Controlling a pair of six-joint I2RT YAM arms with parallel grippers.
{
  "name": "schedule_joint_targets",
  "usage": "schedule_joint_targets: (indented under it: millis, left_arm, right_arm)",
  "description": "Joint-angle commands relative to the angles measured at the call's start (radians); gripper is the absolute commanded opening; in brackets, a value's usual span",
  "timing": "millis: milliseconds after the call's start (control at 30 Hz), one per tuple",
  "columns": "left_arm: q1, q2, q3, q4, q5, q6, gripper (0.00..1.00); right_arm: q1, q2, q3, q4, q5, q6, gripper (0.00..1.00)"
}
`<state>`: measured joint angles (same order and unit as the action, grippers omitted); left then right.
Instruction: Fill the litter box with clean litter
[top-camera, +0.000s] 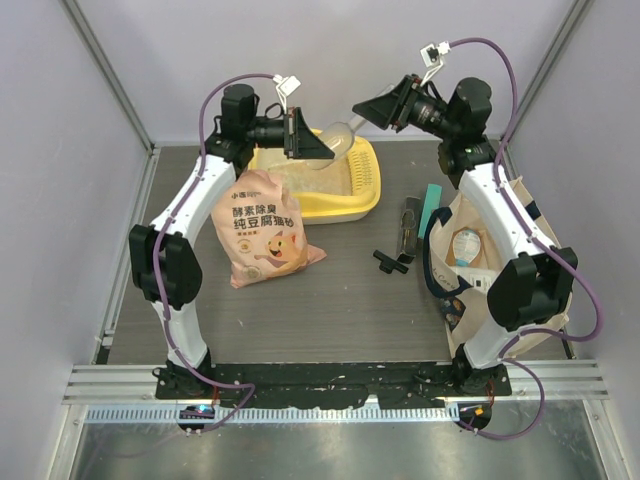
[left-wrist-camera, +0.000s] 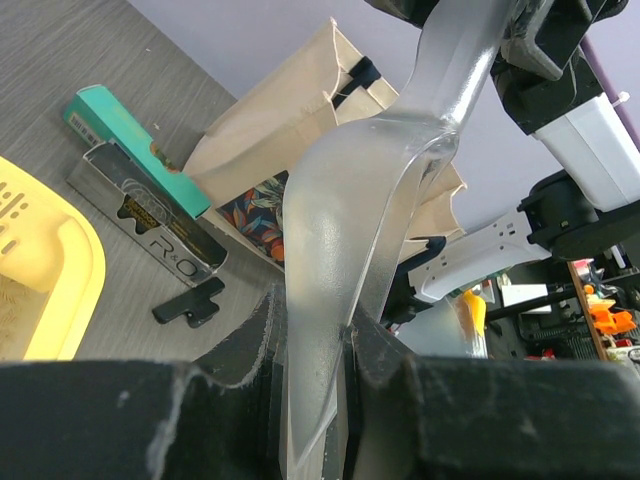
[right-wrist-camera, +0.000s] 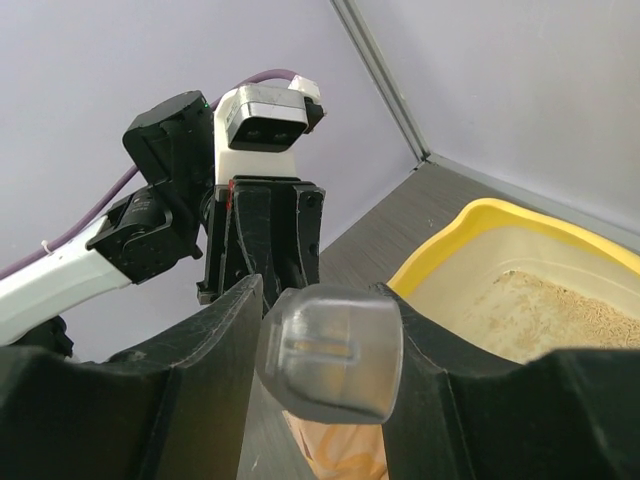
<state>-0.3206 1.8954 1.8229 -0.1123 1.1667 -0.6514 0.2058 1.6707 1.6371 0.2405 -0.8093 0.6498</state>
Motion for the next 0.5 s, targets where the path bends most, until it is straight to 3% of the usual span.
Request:
schedule_joint_targets:
  millis: [0,467]
  left_arm:
    - [-0.002,-0.044,0.032,0.057,0.014,-0.011,0.00]
    - [-0.003,-0.038,0.038,0.043,0.010,0.002,0.00]
  right_arm:
    - [0.006,-0.057,-0.016,0.057,0.009,-0.015,0.50]
    - [0.044,-0.052,-0.007,0.071,0.005,0.005,0.43]
